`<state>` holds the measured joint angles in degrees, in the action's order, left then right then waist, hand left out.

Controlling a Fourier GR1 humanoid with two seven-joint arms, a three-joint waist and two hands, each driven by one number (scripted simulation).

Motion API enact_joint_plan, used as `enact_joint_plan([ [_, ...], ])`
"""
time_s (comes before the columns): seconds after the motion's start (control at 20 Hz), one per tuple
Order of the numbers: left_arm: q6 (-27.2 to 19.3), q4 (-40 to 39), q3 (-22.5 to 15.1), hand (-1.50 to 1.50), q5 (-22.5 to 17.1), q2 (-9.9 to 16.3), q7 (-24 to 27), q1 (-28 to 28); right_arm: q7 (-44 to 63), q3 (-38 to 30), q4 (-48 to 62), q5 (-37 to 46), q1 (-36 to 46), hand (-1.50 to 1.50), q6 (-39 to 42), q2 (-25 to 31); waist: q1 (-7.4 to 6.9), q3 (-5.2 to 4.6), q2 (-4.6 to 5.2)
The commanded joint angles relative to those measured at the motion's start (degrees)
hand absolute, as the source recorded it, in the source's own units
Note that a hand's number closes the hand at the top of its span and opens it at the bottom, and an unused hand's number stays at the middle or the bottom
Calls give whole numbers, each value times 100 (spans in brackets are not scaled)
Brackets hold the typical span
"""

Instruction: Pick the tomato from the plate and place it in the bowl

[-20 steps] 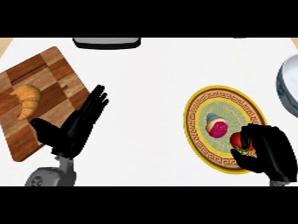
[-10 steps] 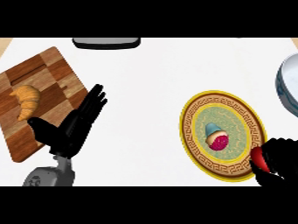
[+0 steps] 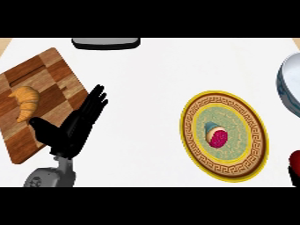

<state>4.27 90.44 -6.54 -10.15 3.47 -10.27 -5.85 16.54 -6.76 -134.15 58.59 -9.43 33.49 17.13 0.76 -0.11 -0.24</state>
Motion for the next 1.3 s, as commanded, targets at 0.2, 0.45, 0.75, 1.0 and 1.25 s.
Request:
enact_joint_plan([
  [0.2, 275, 56, 116, 0, -140, 143, 171, 131, 585, -1130, -855, -804, 1215, 150, 994, -13, -43, 1, 0],
  [0.45, -51, 29, -45, 0, 90, -112, -22, -42, 639, -1628, -303, -817, 2248, 150, 1309, -68, -60, 7, 9],
  [0.75, 62, 70, 49, 0, 67, -45, 93, 123, 93, -2505, 1194, -980, 3076, 150, 1033, 675, -93, 11, 24],
  [1.0, 75, 115, -23, 0, 53, -118, -11, 102, -134, -2733, 2554, -1115, 3699, 150, 382, 946, -119, 12, 37],
  [1.25, 226, 251, 45, 0, -15, 20, -104, 120, -990, -2525, 4428, -676, 4015, 150, -713, 1588, -180, 14, 49],
])
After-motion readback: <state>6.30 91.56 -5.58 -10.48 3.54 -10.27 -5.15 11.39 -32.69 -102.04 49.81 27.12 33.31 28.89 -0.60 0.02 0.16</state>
